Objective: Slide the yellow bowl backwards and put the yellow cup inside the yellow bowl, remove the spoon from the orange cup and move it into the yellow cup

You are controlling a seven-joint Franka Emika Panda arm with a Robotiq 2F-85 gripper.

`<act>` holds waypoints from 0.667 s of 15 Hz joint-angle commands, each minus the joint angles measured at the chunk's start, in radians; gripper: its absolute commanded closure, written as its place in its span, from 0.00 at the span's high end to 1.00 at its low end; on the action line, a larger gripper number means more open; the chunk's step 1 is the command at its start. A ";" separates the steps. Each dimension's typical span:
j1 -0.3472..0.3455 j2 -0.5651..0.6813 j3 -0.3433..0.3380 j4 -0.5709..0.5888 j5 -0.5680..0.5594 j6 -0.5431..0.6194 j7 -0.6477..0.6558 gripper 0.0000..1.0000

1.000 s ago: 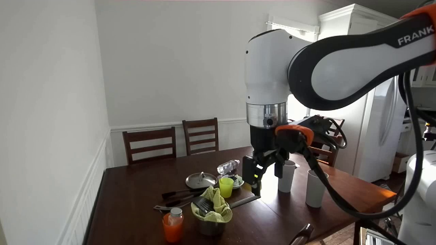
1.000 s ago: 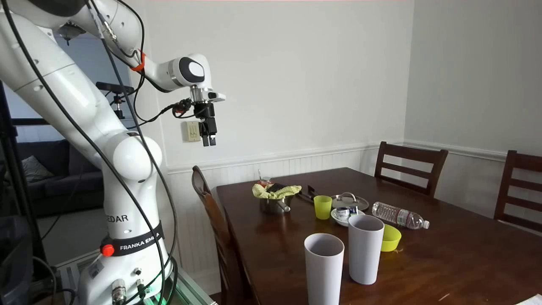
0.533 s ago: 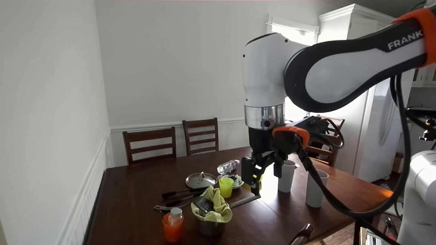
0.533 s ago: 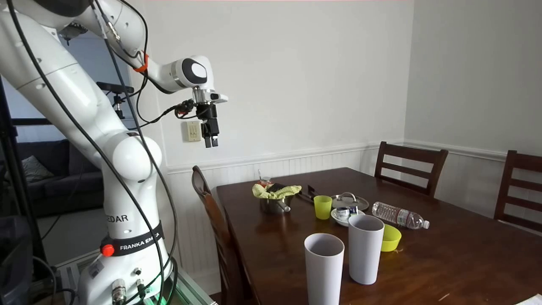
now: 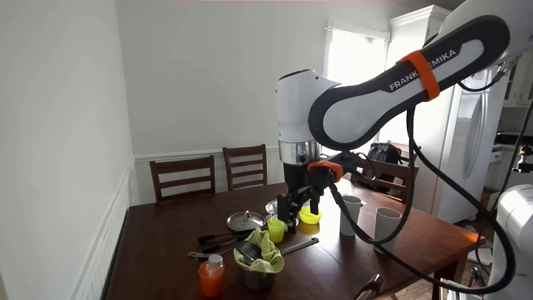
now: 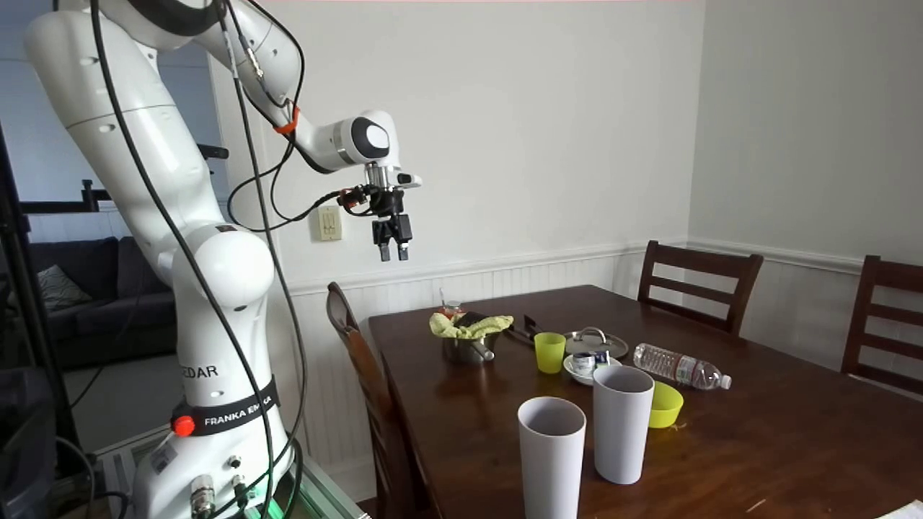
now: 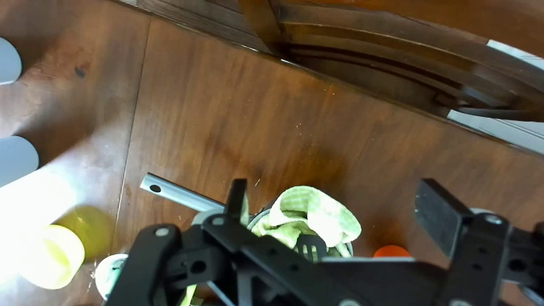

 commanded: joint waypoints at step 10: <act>0.012 -0.029 -0.076 -0.076 -0.031 0.063 -0.099 1.00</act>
